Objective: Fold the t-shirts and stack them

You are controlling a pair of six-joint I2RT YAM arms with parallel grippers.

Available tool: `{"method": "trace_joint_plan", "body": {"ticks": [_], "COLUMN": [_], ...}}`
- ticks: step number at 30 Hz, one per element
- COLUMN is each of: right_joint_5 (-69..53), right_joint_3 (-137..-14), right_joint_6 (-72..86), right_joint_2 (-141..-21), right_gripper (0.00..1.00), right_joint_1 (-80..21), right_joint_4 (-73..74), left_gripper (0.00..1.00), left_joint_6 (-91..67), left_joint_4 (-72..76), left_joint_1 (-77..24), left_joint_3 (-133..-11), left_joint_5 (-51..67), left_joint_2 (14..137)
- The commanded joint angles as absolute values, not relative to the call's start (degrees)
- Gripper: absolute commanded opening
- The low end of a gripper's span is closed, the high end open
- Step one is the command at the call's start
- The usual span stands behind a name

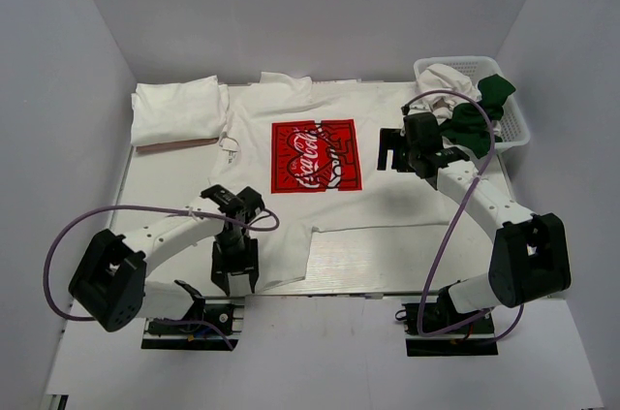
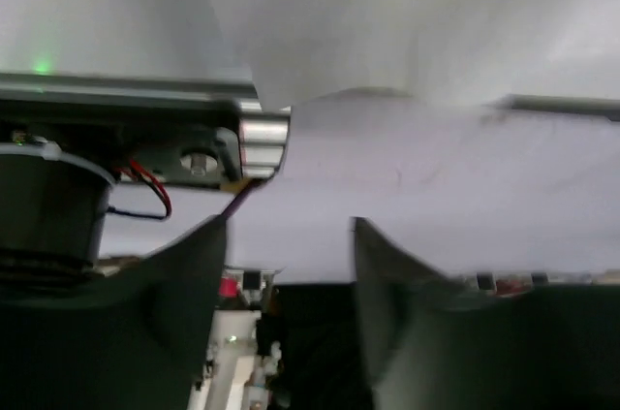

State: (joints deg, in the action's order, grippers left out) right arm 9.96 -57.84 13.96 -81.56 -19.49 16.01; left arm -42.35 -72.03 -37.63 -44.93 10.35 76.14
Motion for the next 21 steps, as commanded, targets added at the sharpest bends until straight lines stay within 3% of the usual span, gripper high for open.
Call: {"method": "trace_joint_plan", "body": {"ticks": [1,3,9,13,16,21], "right_joint_5": [9.85,8.44,8.35,9.40,11.33,11.43], "right_joint_3": [-58.53,-58.36,-57.48,-55.20,-54.67,-55.90], "right_joint_6": [13.89,13.54,12.48,15.54,18.71,19.78], "right_joint_2": [-81.74,-81.74,-82.52,-82.62,-83.93,-89.73], "right_gripper": [0.90,0.90,0.90,0.90,0.90,0.90], "right_joint_1": [-19.25,-19.25,-19.07,-18.98,-17.93,-14.16], "right_joint_4": [16.70,16.35,15.38,13.20,13.36,14.50], "left_gripper": [0.70,0.82,0.99,0.99,0.99,0.99], "left_joint_6": [-37.80,-37.79,-36.74,-36.74,-32.54,-29.98], "left_joint_4": [-76.37,-77.52,-71.91,-66.99,-58.40,-56.87], "left_joint_1": [-37.88,-37.35,-36.04,-33.06,-28.23,-20.93], "left_joint_3": [-44.74,-48.49,-65.90,-77.06,-81.46,-91.74], "left_joint_5": [18.98,16.71,1.26,-12.88,-11.35,-18.02], "left_joint_2": [72.78,72.77,81.54,91.04,97.54,111.77]}}
